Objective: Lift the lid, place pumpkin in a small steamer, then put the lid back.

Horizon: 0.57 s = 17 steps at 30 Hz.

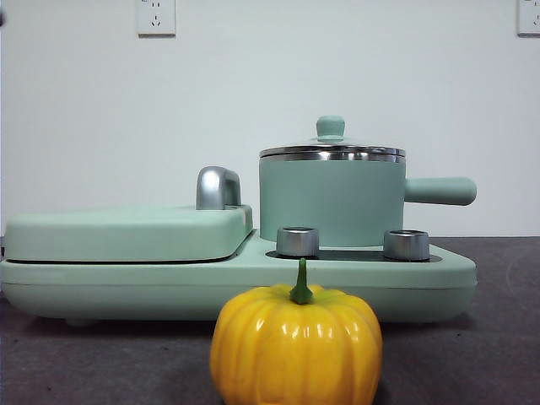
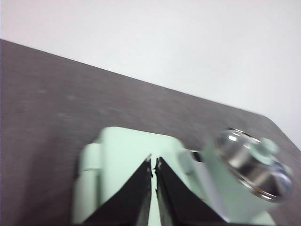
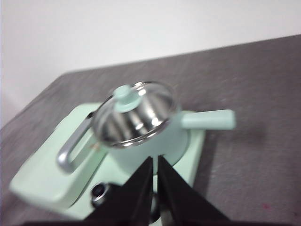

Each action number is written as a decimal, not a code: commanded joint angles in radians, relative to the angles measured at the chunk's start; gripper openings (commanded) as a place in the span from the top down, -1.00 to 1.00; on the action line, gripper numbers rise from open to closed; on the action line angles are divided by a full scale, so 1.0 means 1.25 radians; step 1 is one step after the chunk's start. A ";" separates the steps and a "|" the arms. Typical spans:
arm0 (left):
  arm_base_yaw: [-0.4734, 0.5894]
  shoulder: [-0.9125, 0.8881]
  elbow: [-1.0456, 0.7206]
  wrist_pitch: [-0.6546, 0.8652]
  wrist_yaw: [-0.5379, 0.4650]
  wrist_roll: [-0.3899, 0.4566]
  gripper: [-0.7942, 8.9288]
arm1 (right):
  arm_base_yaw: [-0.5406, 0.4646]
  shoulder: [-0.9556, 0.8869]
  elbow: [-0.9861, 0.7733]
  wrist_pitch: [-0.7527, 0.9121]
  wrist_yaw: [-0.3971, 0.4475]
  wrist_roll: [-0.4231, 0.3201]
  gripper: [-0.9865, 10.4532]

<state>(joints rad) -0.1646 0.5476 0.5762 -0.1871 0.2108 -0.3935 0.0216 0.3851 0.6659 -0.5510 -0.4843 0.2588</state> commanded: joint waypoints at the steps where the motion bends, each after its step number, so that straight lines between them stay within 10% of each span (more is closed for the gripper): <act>1: -0.013 0.071 0.089 -0.033 0.047 0.056 0.81 | 0.003 0.053 0.072 -0.043 -0.057 -0.085 0.80; 17: -0.083 0.242 0.295 -0.217 0.209 0.186 0.76 | 0.002 0.168 0.216 -0.154 -0.162 -0.191 0.80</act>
<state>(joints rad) -0.2661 0.8436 0.9268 -0.4690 0.4698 -0.1783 0.0223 0.5911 0.9207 -0.7479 -0.6857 0.0311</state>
